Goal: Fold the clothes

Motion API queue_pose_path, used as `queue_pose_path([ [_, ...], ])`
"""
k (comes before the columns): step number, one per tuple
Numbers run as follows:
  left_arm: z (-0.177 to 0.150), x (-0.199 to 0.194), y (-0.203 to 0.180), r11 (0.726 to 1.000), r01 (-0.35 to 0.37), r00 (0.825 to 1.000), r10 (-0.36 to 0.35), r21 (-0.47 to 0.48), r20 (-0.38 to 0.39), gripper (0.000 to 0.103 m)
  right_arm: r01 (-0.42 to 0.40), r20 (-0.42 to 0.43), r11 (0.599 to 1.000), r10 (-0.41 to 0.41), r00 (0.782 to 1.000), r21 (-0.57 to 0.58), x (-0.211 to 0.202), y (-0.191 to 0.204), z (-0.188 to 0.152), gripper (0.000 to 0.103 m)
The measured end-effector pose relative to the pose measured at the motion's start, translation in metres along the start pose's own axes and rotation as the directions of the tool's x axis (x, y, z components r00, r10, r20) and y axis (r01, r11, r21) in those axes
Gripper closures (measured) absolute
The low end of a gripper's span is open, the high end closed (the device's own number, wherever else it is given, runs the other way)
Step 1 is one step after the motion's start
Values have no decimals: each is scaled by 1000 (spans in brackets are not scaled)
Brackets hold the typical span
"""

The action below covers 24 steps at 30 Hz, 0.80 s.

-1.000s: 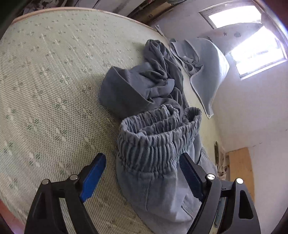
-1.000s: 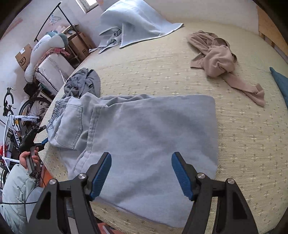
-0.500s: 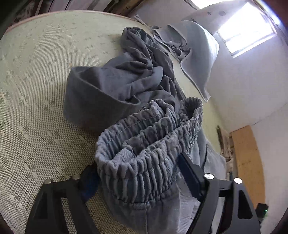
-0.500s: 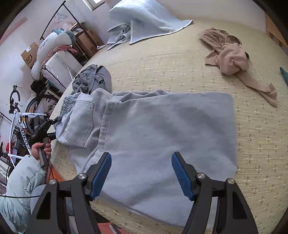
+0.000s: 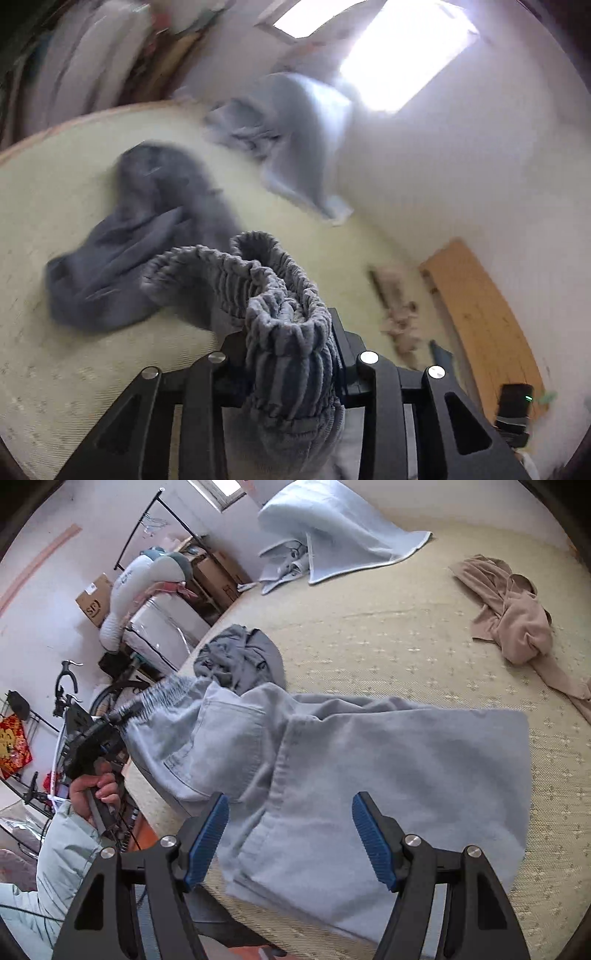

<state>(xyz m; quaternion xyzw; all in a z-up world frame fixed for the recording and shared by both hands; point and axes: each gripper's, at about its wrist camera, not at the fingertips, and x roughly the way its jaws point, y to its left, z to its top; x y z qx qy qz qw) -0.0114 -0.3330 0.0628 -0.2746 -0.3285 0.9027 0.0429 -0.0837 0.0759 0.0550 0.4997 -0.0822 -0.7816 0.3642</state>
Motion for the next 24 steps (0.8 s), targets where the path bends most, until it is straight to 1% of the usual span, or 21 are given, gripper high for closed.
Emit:
queue_pose_path([
  [3, 1, -2, -66, 995, 73, 997, -75, 74, 14, 69, -10, 16, 1000, 9, 1000, 30, -11, -10, -3, 30],
  [5, -4, -1, -107, 986, 111, 994, -113, 126, 7, 69, -12, 31, 998, 10, 999, 66, -20, -21, -6, 30],
  [7, -16, 5, -152, 974, 130, 991, -131, 185, -9, 69, -23, 49, 994, 18, 999, 103, -33, -36, -9, 30],
  [9, -36, 16, -195, 958, 133, 991, -129, 253, -31, 69, -46, 77, 988, 34, 996, 149, -49, -56, -13, 30],
  [12, -77, 45, -247, 936, 130, 991, -110, 328, -78, 69, -75, 123, 976, 51, 991, 206, -71, -84, -19, 30],
  [15, -129, 83, -288, 913, 112, 989, -66, 392, -130, 69, -74, 171, 963, 30, 985, 258, -96, -117, -25, 30],
  [17, -174, 113, -309, 887, 96, 984, -15, 452, -179, 69, -71, 193, 954, 14, 981, 291, -112, -140, -31, 29],
  [19, -223, 149, -318, 865, 83, 968, 49, 496, -248, 67, -63, 200, 944, -4, 980, 325, -119, -161, -38, 29],
  [20, -248, 169, -318, 851, 79, 949, 96, 519, -302, 67, -59, 203, 938, -12, 979, 342, -122, -172, -41, 29],
  [21, -272, 189, -313, 839, 73, 920, 151, 539, -361, 65, -60, 204, 932, -16, 979, 358, -123, -181, -44, 28],
  [22, -295, 210, -307, 828, 68, 885, 208, 557, -417, 64, -65, 204, 925, -14, 979, 374, -122, -188, -46, 28],
  [23, -310, 220, -302, 819, 72, 864, 234, 570, -445, 63, -69, 201, 919, -12, 979, 389, -119, -195, -48, 28],
  [24, -317, 218, -301, 806, 81, 875, 223, 586, -429, 58, -70, 196, 915, -11, 980, 398, -117, -199, -49, 28],
])
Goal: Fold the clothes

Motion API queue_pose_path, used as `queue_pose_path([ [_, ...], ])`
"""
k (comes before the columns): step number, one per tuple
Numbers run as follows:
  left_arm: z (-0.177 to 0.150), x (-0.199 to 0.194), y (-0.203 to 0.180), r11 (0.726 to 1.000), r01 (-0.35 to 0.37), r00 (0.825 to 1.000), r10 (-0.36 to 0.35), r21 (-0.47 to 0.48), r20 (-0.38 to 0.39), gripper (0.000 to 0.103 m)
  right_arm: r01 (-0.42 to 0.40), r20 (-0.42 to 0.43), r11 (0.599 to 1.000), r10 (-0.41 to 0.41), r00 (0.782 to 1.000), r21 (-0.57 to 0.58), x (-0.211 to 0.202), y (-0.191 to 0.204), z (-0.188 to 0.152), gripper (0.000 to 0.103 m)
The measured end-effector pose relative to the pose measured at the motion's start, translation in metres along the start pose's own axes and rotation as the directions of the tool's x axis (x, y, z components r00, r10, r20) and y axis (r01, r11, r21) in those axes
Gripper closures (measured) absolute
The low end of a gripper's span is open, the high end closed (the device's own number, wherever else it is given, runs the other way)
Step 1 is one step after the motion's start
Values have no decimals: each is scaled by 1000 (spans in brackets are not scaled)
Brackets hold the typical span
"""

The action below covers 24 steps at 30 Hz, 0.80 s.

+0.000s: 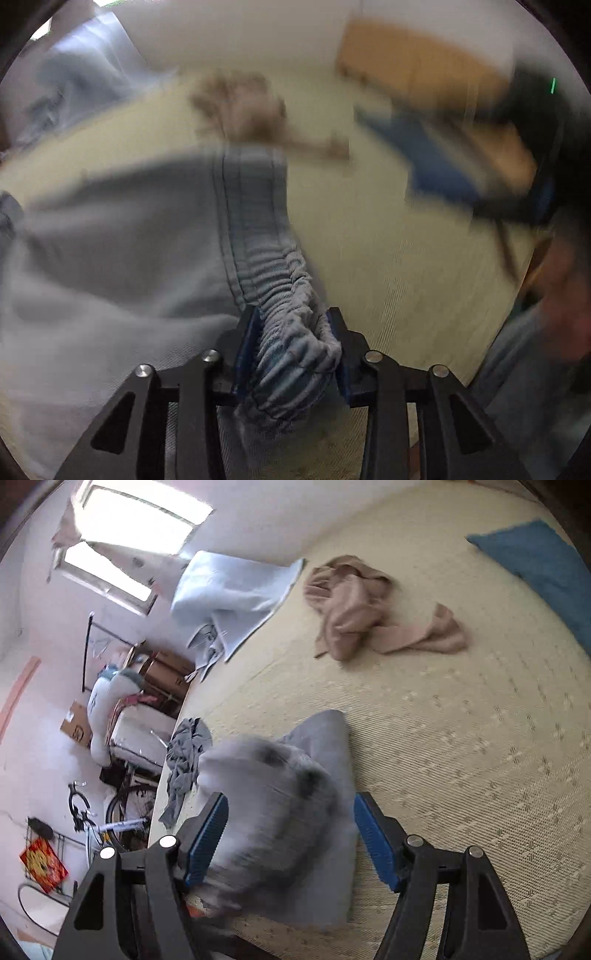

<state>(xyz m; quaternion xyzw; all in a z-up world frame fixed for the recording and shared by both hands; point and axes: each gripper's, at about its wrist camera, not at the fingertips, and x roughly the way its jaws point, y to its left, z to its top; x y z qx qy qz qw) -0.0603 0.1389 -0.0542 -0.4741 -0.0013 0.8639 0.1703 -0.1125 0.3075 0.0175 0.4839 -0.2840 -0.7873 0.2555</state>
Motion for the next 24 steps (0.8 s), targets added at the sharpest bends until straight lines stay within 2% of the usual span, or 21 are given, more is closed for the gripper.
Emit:
queue_pose_path([
  [1, 0, -6, 0, 1000, 31, 999, -31, -1, 14, 43, 1, -6, 1000, -1, 1000, 3, 2, -2, 0, 28],
  [3, 2, -19, 3, 994, 110, 994, -109, -15, 32, 28, -4, -12, 1000, 4, 1000, -10, 5, -3, 2, 28],
  [6, 2, -50, 16, 983, 182, 982, -181, -21, 54, 27, -19, -22, 999, 18, 1000, -47, 14, 2, 5, 28],
  [8, 1, -77, 26, 980, 199, 976, -197, -12, 91, 25, -26, -32, 997, 24, 999, -79, 22, 9, 7, 28],
  [10, -5, -100, 51, 979, 202, 972, -196, -39, 128, 21, -22, -47, 992, 16, 999, -126, 33, 18, 8, 28],
  [13, -16, -124, 95, 979, 165, 975, -144, -121, 168, 21, -17, -75, 980, 2, 997, -197, 52, 32, 11, 29],
  [14, -17, -128, 109, 978, 142, 978, -114, -154, 175, 21, -24, -88, 977, 6, 996, -214, 57, 36, 10, 34],
  [15, -18, -131, 123, 975, 115, 980, -81, -189, 179, 21, -37, -104, 970, 12, 994, -239, 65, 41, 8, 45],
  [16, -23, -132, 137, 968, 105, 981, -64, -230, 181, 21, -40, -122, 962, 7, 993, -268, 74, 47, 6, 72],
  [17, -29, -133, 151, 957, 99, 982, -50, -272, 181, 21, -38, -137, 959, -1, 991, -283, 83, 51, 5, 87],
  [19, -40, -121, 181, 928, 102, 985, -43, -357, 169, 21, -44, -170, 955, -7, 985, -292, 102, 55, 4, 88],
  [21, -52, -101, 201, 894, 67, 995, -25, -443, 100, 21, -4, -191, 953, -56, 980, -302, 123, 49, 2, 90],
  [22, -59, -89, 210, 873, 69, 997, -43, -483, 64, 21, 39, -196, 955, -100, 975, -295, 134, 40, 2, 103],
  [23, -64, -85, 214, 862, 66, 998, -49, -503, 48, 22, 69, -197, 963, -124, 972, -262, 142, 28, 4, 103],
  [24, -70, -83, 217, 854, 61, 998, -50, -517, 36, 29, 72, -196, 971, -118, 973, -229, 144, 21, 6, 103],
])
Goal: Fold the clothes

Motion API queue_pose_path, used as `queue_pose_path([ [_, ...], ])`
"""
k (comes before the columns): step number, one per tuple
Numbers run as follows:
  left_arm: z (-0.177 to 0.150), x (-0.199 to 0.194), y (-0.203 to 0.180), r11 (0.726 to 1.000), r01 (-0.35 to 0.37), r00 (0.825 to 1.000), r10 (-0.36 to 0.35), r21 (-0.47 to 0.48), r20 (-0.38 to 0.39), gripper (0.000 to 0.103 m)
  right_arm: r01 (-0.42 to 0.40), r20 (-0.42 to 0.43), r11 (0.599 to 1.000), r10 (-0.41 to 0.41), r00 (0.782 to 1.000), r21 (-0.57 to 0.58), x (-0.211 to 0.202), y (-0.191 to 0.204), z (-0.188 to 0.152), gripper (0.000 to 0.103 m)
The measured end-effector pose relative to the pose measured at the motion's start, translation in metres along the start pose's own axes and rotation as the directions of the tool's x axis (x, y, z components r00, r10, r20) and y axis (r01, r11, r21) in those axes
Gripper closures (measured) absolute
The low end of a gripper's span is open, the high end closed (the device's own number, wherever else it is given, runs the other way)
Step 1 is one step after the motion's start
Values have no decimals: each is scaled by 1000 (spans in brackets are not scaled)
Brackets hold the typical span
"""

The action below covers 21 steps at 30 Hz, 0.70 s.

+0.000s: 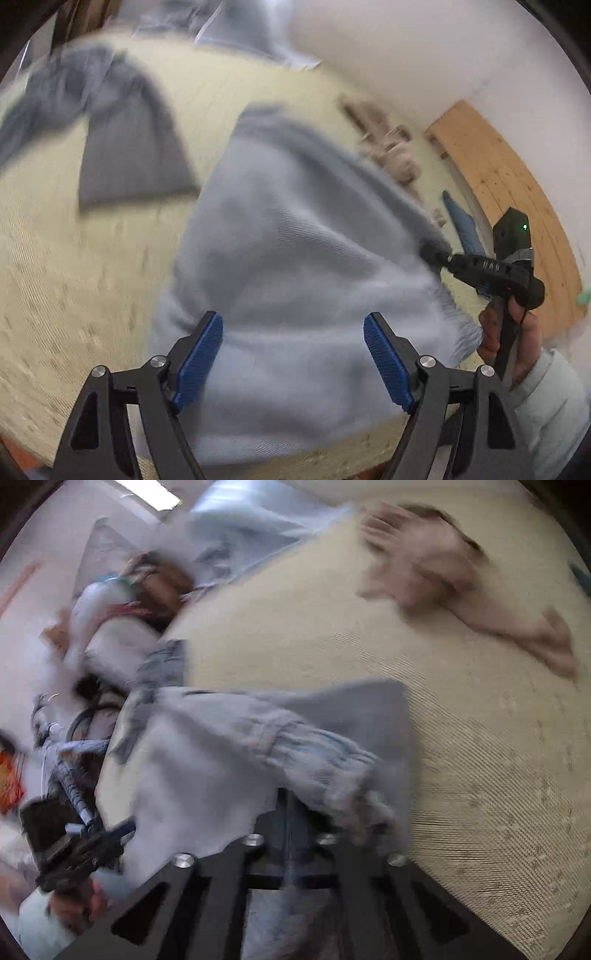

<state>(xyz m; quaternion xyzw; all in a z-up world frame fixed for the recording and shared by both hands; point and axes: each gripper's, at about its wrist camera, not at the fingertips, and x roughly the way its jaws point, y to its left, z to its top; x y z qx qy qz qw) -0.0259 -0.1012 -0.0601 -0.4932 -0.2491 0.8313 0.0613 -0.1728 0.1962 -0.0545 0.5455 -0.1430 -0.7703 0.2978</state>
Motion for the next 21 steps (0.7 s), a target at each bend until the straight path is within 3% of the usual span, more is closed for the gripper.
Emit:
queue_pose_path([
  [1, -3, 2, 5, 1000, -5, 1000, 5, -17, -11, 36, -5, 4, 1000, 5, 1000, 20, 0, -4, 1, 103],
  [3, -5, -5, 9, 999, 7, 1000, -8, -47, -6, 36, 2, 13, 999, -3, 1000, 35, 0, -6, 3, 103],
  [6, -12, -16, 11, 997, 14, 1000, -12, -71, 24, 36, 56, 33, 998, -55, 998, -39, -3, 12, 3, 103],
  [7, -13, -23, 15, 996, 16, 999, -12, -88, 50, 36, 52, 44, 997, -50, 998, -56, -6, 17, 2, 99],
  [11, -17, -51, 29, 988, 3, 990, 19, -155, 140, 30, -2, 97, 996, 11, 995, -94, -21, 33, 3, 98],
  [14, -22, -48, 38, 978, -8, 993, 32, -211, 110, 29, -64, 129, 991, 79, 988, -113, -30, 42, 3, 89],
  [16, -31, -36, 40, 972, -70, 996, 80, -225, 35, 30, -107, 127, 986, 124, 984, -131, -30, 49, 0, 85],
  [18, -41, -22, 41, 962, -146, 989, 139, -232, -46, 30, -116, 98, 982, 131, 986, -151, -25, 53, -3, 83],
  [21, -43, -19, 32, 964, -170, 985, 162, -204, -55, 31, -105, 42, 978, 114, 993, -183, -9, 59, -9, 83],
])
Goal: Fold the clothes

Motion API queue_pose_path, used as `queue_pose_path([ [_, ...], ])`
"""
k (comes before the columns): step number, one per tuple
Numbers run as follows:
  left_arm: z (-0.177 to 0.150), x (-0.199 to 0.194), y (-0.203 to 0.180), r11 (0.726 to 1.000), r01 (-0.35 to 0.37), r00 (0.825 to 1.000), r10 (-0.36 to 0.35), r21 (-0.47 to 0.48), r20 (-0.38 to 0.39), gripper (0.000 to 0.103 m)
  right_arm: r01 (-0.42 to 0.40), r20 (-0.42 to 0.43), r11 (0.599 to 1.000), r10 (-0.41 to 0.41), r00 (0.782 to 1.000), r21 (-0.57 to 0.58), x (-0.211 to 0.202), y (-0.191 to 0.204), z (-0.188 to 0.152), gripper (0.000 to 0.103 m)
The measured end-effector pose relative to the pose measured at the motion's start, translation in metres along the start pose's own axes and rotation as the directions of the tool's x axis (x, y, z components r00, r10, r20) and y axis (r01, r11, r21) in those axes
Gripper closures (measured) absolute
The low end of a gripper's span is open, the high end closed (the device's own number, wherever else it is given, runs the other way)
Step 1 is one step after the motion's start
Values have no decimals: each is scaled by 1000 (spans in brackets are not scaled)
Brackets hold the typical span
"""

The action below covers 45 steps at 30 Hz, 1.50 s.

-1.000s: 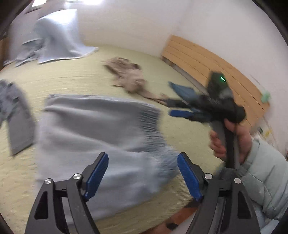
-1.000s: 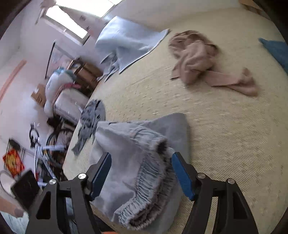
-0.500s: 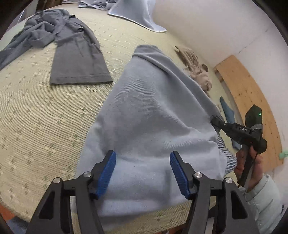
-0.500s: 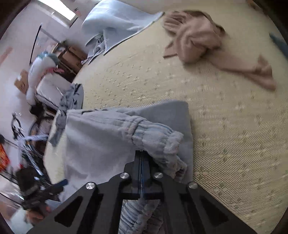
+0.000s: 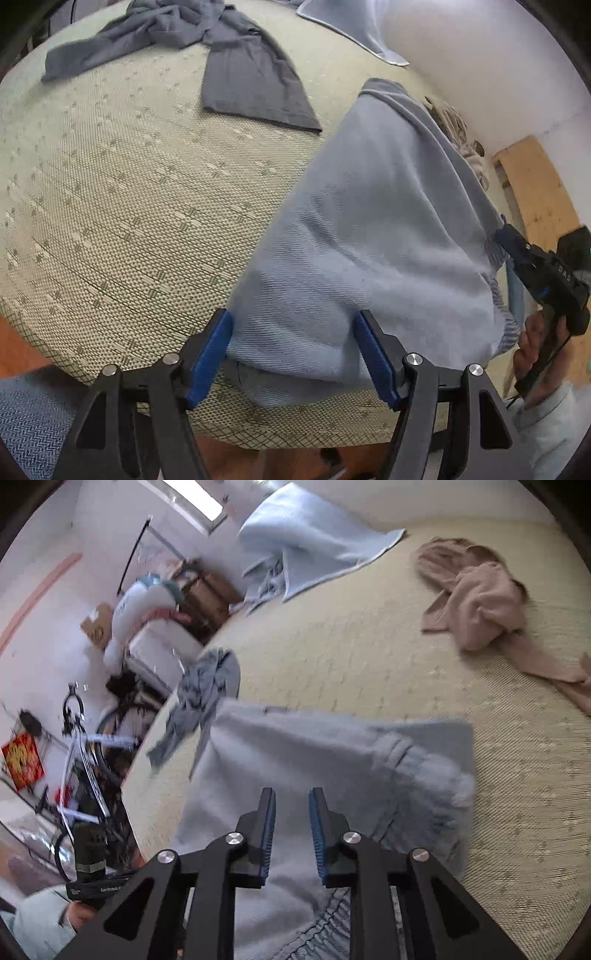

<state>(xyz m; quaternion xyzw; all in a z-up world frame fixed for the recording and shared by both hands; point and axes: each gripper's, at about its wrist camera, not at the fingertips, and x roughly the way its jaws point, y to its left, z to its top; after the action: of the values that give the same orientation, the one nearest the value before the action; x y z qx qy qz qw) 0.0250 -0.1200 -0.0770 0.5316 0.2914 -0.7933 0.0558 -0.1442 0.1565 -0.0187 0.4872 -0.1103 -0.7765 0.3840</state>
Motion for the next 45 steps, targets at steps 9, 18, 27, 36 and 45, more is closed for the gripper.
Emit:
queue_pose_path([
  [9, 4, -1, 3, 997, 40, 999, -39, -63, 31, 31, 51, -31, 982, -58, 998, -184, 6, 39, -5, 53],
  [18, 5, -3, 14, 982, 129, 991, -124, -137, 45, 44, 132, -50, 936, -156, 986, -326, 58, 101, 73, 50],
  [27, 5, -4, 16, 981, 145, 989, -140, -133, 43, 68, 163, -262, 814, -359, 896, -557, 183, 155, 113, 50],
  [36, 1, -8, 13, 985, 135, 991, -132, -110, 30, 88, 239, -231, 736, -475, 849, -633, 211, 163, 115, 98],
  [45, -3, -10, 7, 985, 131, 991, -127, -111, 37, 89, 355, -182, 734, -540, 822, -579, 231, 148, 123, 97],
])
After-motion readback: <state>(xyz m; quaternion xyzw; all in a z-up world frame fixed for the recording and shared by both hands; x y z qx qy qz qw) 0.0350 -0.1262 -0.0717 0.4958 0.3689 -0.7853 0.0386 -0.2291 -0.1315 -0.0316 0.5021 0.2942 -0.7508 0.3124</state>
